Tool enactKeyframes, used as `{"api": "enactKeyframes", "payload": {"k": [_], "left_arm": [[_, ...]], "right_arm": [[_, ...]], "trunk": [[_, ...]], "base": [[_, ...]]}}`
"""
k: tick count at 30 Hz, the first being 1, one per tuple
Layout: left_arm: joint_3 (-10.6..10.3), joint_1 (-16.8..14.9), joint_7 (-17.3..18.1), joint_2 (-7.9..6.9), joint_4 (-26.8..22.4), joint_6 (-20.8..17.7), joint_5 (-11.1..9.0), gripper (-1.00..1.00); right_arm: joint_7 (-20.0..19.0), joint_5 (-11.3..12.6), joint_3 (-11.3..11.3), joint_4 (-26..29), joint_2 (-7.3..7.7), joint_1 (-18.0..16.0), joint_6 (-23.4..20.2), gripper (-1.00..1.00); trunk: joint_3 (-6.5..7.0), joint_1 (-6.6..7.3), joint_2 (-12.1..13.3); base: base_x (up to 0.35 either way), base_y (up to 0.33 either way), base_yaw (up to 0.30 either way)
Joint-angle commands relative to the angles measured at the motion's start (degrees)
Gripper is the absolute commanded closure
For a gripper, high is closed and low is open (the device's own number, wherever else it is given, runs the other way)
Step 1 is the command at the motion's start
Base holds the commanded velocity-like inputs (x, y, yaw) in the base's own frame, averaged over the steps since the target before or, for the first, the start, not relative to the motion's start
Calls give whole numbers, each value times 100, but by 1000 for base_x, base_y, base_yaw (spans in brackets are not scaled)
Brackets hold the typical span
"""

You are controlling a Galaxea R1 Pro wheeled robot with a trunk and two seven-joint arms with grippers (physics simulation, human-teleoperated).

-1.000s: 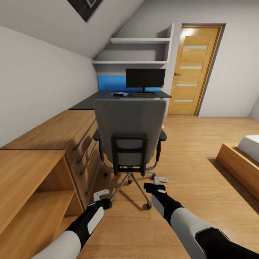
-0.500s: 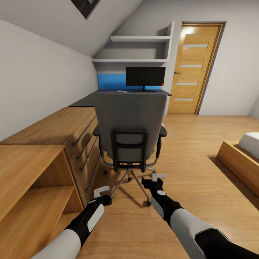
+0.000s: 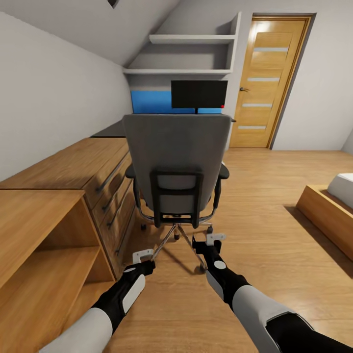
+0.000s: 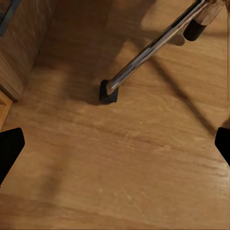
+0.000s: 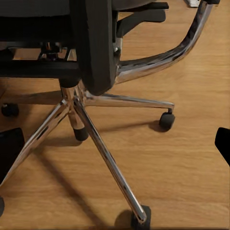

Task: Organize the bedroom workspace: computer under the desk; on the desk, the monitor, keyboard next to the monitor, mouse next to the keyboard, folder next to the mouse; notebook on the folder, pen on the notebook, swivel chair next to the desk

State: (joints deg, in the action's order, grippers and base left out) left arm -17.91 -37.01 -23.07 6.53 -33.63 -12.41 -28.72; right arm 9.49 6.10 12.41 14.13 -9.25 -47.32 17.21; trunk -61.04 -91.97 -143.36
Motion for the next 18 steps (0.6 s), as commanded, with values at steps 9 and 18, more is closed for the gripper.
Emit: {"api": "enactKeyframes", "payload": {"k": [9, 18], "left_arm": [[-29, -524, -48, -13, 6, -8, -52, -100], [-42, -564, -52, 23, 64, 274, -51, -100]], "right_arm": [[26, 25, 54, -7, -6, -4, 28, -100], [24, 23, 51, -4, 2, -5, 28, -100]], "trunk": [[-205, -22, -15], [-405, -45, -27]], "base": [[0, 0, 0], [0, 0, 0]]}}
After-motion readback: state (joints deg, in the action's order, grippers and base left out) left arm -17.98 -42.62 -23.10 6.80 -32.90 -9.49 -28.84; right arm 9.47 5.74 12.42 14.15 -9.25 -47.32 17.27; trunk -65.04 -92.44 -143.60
